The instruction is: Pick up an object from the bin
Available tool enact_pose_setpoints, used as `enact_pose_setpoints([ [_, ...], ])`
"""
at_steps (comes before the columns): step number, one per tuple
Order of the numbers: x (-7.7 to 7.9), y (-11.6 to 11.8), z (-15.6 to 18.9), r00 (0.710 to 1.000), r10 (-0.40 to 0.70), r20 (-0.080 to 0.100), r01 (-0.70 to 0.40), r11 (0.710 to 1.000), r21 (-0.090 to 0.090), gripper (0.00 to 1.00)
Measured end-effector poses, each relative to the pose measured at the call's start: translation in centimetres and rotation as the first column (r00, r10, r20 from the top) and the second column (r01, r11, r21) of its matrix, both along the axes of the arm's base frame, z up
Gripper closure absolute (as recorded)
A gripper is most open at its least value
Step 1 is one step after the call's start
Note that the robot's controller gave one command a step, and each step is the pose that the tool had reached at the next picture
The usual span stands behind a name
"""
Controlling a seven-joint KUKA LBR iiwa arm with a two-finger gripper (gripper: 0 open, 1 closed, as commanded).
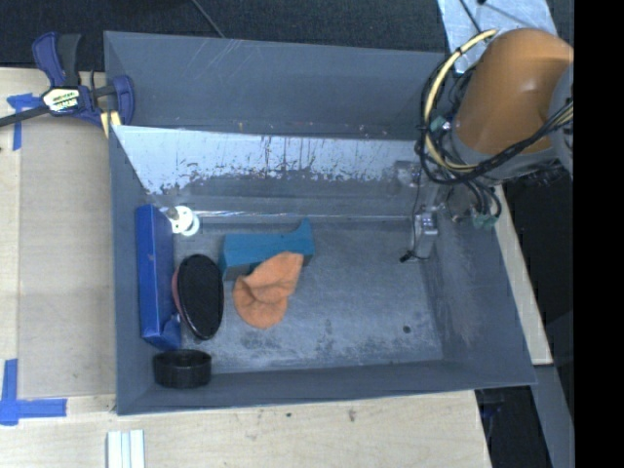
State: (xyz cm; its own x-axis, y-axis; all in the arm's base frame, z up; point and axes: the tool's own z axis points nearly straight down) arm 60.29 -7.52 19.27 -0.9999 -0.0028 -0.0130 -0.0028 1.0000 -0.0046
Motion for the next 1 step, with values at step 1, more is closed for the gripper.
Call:
enact_pose_setpoints([
  [1, -0.79, 4.43, -1.35, 0.993, 0.120, -0.022, -0.120, 0.993, 0.007, 0.00],
])
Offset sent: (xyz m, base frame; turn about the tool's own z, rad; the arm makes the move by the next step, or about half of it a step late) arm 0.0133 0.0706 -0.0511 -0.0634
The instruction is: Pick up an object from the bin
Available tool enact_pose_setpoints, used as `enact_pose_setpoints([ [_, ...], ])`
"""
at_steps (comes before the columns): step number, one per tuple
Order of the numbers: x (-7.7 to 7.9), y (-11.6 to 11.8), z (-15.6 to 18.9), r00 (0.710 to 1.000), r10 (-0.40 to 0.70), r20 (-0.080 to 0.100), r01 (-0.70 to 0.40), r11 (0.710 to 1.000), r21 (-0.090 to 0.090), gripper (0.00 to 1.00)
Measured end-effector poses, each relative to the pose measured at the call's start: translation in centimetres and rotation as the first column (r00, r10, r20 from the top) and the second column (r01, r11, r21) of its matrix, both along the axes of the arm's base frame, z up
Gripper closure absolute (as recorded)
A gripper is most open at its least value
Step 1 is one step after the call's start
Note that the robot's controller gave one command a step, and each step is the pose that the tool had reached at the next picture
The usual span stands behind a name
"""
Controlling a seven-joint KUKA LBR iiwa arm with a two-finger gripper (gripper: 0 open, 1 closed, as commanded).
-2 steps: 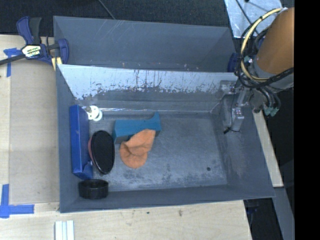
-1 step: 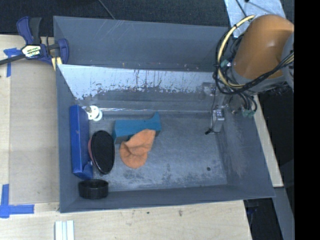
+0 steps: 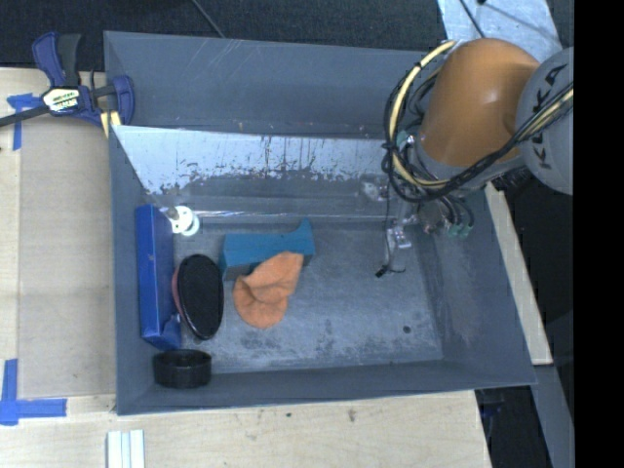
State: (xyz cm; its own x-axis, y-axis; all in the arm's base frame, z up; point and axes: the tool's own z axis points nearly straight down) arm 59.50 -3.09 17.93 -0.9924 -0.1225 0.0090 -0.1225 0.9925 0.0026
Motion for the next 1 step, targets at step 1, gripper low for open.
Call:
enact_pose_setpoints([
  [1, 1.27, 1.11, 1.07, 1.000, 0.001, 0.023, -0.001, 1.000, -0.002, 0.00],
])
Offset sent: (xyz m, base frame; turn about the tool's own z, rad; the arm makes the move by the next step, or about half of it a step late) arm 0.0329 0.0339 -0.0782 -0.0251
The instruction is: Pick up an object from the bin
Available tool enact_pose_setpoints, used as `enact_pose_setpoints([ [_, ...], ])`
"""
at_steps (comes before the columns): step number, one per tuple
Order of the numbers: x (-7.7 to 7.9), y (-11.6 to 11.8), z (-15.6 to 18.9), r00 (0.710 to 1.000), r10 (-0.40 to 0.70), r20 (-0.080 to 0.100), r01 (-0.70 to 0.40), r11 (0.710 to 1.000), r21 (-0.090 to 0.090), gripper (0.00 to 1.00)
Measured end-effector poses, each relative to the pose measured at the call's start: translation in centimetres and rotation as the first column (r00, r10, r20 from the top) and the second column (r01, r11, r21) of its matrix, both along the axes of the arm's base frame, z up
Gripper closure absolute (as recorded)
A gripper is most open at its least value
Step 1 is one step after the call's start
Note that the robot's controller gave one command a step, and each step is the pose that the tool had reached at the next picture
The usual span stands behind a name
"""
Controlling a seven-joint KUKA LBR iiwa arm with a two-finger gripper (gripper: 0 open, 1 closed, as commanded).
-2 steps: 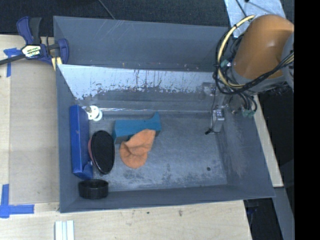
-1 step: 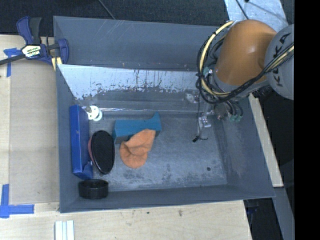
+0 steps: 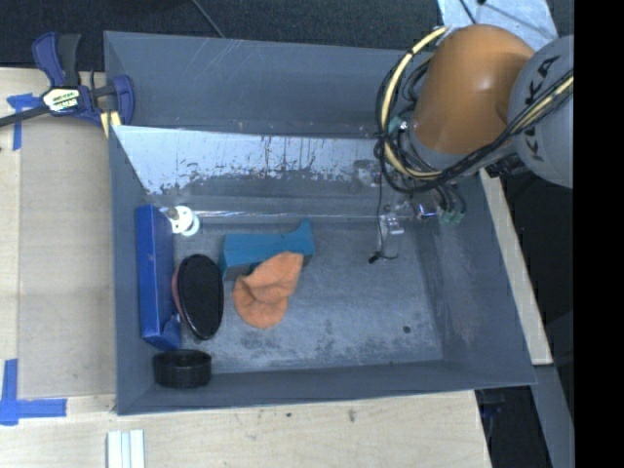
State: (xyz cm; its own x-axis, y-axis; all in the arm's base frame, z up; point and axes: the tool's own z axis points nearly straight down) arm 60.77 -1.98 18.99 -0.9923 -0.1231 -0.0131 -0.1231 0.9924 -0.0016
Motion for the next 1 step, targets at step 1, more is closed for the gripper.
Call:
enact_pose_setpoints([
  [1, 1.56, 1.53, -6.42, 1.000, 0.011, -0.004, -0.011, 1.000, 0.000, 0.00],
])
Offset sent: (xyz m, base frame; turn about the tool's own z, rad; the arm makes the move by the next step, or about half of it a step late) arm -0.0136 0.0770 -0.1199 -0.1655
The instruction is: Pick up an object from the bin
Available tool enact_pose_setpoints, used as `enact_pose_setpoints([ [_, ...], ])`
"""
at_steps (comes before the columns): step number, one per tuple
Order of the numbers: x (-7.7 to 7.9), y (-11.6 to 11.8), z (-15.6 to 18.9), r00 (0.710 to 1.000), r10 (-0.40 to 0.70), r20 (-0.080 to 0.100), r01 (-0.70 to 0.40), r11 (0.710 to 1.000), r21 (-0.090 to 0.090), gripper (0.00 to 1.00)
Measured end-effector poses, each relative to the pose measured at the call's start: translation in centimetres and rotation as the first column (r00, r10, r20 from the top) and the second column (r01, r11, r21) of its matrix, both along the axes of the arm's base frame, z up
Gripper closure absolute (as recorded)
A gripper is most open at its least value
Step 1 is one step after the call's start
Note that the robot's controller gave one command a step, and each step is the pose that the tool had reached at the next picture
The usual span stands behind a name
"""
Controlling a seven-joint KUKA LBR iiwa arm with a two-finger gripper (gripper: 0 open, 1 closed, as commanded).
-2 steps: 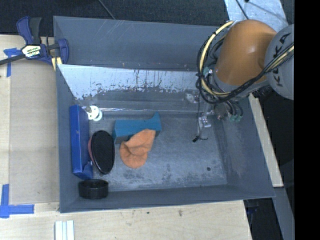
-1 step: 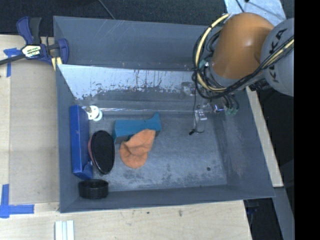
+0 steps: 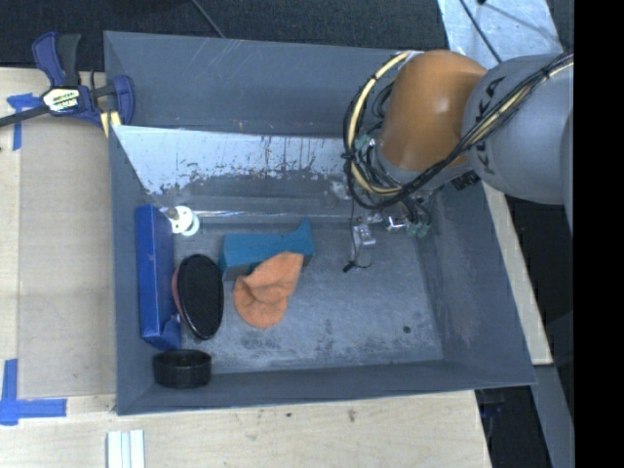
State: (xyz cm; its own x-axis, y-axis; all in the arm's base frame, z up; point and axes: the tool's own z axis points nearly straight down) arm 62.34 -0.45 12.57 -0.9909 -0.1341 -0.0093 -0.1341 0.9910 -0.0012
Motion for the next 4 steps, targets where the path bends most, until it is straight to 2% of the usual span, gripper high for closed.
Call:
enact_pose_setpoints([
  [1, -1.7, 4.0, -4.1, 0.993, 0.119, 0.002, -0.119, 0.993, -0.005, 0.00],
  [2, -1.3, 6.6, -5.3, 0.993, 0.116, -0.004, -0.116, 0.993, 0.001, 0.00],
  [3, -8.2, 9.2, -5.1, 0.961, 0.277, -0.001, -0.277, 0.961, -0.002, 1.00],
  [4, -8.2, 9.2, -5.1, 0.961, 0.277, -0.001, -0.277, 0.961, -0.002, 1.00],
])
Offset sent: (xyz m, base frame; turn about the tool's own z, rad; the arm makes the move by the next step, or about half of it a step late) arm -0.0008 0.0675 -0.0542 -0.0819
